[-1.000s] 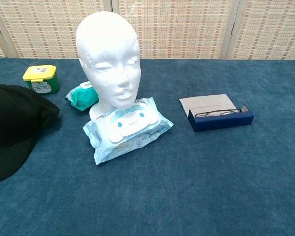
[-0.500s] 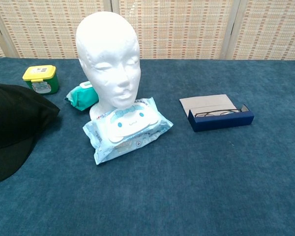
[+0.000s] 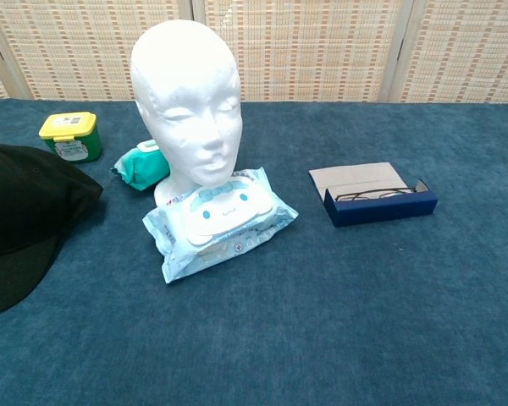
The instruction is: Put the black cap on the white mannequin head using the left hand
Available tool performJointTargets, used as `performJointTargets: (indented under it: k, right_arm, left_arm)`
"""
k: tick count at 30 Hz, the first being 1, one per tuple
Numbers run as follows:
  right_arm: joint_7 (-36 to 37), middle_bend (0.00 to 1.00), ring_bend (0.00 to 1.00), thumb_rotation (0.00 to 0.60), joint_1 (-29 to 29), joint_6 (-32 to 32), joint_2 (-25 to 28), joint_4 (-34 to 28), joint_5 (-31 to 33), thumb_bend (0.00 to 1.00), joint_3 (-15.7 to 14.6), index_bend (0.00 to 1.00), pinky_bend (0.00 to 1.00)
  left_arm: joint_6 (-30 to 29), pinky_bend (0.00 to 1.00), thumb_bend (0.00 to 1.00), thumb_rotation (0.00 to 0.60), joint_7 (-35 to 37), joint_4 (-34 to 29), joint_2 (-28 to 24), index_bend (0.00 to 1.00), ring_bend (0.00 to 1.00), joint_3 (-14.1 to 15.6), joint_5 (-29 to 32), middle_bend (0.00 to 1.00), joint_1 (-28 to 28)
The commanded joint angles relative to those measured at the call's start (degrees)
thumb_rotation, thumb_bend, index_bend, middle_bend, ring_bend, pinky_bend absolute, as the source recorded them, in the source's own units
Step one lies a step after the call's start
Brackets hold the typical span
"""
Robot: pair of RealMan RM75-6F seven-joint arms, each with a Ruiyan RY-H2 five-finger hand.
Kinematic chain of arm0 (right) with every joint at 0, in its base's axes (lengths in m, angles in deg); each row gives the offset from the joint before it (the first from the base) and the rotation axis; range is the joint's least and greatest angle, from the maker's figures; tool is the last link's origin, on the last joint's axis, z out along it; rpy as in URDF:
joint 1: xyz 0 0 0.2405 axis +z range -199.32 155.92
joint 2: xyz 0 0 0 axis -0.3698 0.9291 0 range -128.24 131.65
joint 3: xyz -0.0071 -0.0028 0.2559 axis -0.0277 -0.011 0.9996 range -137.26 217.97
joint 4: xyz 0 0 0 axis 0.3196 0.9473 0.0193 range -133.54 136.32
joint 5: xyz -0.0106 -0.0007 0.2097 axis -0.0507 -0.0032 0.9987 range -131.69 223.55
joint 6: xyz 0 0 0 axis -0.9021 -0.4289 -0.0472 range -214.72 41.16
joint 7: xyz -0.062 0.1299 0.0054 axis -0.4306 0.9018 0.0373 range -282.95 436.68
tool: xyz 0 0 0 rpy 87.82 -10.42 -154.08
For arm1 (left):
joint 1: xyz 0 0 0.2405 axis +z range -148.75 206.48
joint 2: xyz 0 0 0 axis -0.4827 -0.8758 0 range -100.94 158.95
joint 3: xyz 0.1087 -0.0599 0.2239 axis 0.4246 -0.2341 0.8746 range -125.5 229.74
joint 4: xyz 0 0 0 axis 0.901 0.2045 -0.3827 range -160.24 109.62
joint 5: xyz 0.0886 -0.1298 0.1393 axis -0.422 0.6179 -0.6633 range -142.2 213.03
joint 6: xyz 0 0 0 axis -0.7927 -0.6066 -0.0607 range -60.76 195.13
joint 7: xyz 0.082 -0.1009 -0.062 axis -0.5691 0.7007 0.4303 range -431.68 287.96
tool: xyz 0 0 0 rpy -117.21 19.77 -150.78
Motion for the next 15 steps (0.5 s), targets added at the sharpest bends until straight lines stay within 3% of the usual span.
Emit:
performJointTargets:
  k: [1, 15]
  right_arm:
    - [0.13, 0.03, 0.0, 0.6, -0.05, -0.12, 0.04, 0.02, -0.1, 0.0, -0.02, 0.0, 0.16]
    - [0.87, 0.03, 0.0, 0.6, -0.24, -0.47, 0.28, 0.13, -0.39, 0.0, -0.07, 0.0, 0.16]
  left_arm:
    - [-0.26, 0.41, 0.1, 0.6, -0.38, 1.1, 0.95, 0.44, 0.35, 0.1, -0.5, 0.57, 0.2]
    - [-2.47, 0.41, 0.06, 0.6, -6.0, 8.78, 7.68, 0.49, 0.38, -0.9, -1.85, 0.65, 0.78]
